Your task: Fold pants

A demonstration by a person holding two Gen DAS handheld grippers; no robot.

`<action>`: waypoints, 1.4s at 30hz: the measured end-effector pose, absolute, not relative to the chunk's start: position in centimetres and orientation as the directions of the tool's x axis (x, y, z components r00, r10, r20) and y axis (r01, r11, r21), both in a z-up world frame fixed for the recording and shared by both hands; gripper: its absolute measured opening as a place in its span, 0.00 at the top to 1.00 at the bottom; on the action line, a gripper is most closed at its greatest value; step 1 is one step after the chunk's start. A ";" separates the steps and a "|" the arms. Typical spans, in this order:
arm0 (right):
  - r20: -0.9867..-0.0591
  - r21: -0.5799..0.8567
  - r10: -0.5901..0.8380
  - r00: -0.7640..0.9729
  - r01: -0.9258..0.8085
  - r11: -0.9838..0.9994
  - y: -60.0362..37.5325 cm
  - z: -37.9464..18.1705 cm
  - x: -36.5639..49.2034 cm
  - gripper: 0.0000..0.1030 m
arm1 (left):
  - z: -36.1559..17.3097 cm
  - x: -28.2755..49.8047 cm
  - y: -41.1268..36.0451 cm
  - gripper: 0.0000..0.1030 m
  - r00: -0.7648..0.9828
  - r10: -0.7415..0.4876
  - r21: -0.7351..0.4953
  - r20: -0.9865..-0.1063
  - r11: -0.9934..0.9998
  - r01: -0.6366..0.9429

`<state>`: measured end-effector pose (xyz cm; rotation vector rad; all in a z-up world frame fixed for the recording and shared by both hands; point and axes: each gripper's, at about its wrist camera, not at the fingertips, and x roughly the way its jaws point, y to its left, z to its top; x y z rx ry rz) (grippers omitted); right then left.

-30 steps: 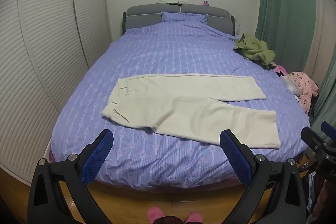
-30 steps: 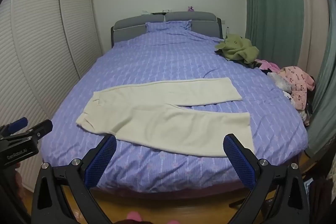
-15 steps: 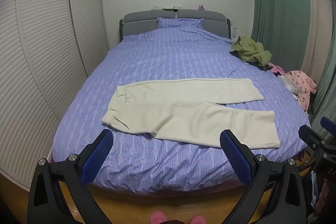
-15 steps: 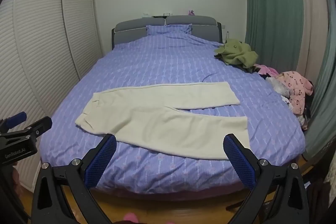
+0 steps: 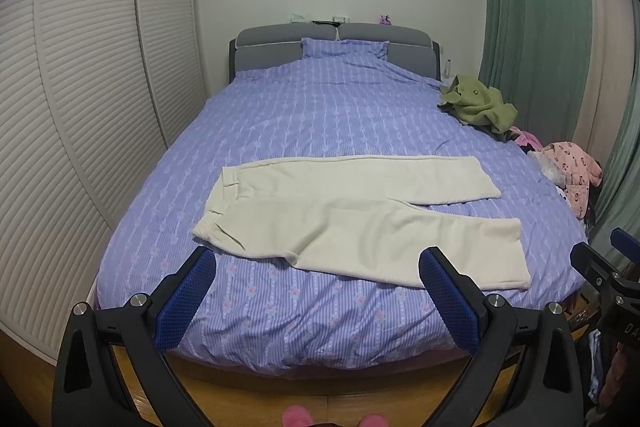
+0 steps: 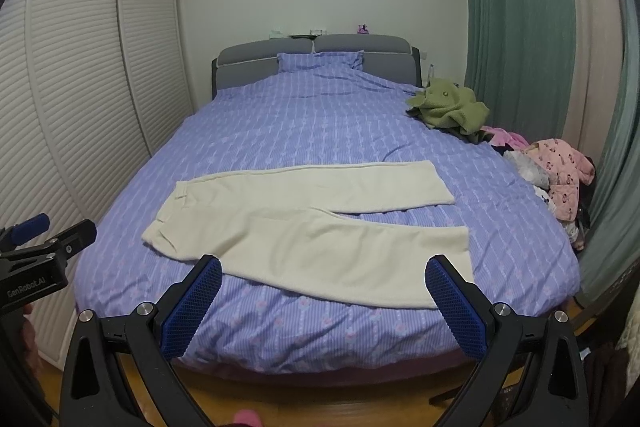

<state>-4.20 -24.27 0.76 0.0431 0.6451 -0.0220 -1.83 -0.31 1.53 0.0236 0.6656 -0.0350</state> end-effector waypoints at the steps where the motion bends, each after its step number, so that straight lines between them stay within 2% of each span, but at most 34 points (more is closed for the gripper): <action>1: -0.601 0.033 -0.006 0.800 0.033 0.999 -24.3 0.7 -4.2 0.00 | 1.6 -1.9 -0.3 0.00 0.787 -0.026 0.010 -0.617 0.999 0.041; 42: -0.591 0.032 -0.004 0.807 0.028 0.999 -24.9 1.0 -3.8 0.00 | 2.4 -1.7 -1.4 0.00 0.812 -0.016 0.030 -0.584 0.999 0.041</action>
